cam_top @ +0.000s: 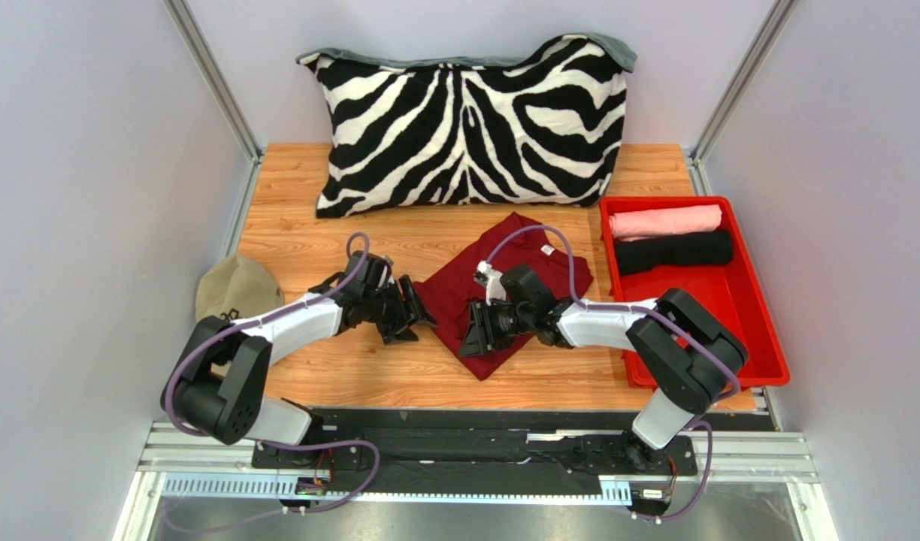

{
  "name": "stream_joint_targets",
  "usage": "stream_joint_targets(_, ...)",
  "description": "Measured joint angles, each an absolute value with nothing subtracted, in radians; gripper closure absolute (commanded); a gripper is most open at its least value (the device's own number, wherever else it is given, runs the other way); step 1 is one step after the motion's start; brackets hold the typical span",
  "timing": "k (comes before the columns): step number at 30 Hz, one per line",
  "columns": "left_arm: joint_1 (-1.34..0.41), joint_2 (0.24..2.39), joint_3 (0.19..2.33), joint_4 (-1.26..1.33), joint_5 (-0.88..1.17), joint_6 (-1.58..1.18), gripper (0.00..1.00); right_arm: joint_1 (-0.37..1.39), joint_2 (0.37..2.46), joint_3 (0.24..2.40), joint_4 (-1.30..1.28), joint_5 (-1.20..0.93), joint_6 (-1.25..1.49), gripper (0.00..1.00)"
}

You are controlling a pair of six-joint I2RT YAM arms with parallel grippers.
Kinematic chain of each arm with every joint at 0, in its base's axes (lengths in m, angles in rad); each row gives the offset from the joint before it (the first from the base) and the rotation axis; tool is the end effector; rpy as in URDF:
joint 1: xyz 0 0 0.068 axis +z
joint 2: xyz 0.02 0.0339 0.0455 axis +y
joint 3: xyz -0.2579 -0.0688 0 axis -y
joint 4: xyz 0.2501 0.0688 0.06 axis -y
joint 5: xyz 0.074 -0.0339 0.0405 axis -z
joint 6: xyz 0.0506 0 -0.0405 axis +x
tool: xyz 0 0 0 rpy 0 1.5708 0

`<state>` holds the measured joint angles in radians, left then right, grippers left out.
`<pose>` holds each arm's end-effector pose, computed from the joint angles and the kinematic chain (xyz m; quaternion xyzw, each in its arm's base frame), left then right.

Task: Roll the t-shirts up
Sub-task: Roll the T-shirt to the center of the board.

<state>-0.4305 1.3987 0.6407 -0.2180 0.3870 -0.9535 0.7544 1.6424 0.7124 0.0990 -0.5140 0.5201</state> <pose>0.2342 -0.1285 0.1391 -0.1881 0.9209 -0.3251 0.1041 0.2130 0.2343 0.1189 -0.1967 0.8848 0.3985 0.1400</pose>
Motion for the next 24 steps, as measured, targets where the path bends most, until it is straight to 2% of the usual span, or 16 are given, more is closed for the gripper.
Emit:
stream_joint_targets(6, -0.434, 1.459, 0.620, -0.051, 0.387, -1.003, 0.34, 0.729, 1.666, 0.687, 0.177, -0.585, 0.580, 0.59)
stream_joint_targets(11, -0.449, 1.526, 0.619, 0.040, 0.382, -1.052, 0.55, 0.729, 1.667, 0.680, 0.192, -0.598, 0.603, 0.58)
stream_joint_targets(12, -0.451, 1.536, 0.619, 0.043, 0.380, -1.063, 0.59, 0.730, 1.667, 0.679, 0.194, -0.598, 0.606, 0.56)
stream_joint_targets(13, -0.455, 1.543, 0.619, 0.039, 0.377, -1.071, 0.68, 0.730, 1.667, 0.677, 0.195, -0.598, 0.607, 0.52)
stream_joint_targets(15, -0.459, 1.546, 0.623, 0.009, 0.367, -1.077, 0.76, 0.730, 1.666, 0.673, 0.195, -0.593, 0.607, 0.48)
stream_joint_targets(16, -0.460, 1.544, 0.628, -0.012, 0.362, -1.080, 0.84, 0.731, 1.664, 0.671, 0.191, -0.587, 0.606, 0.44)
stream_joint_targets(20, -0.463, 1.514, 0.676, -0.169, 0.332, -1.065, 0.88, 0.775, 1.596, 0.668, 0.115, -0.490, 0.580, 0.36)
stream_joint_targets(24, -0.464, 1.491, 0.736, -0.347, 0.303, -1.020, 0.88, 0.930, 1.493, 0.690, -0.019, -0.260, 0.524, 0.31)
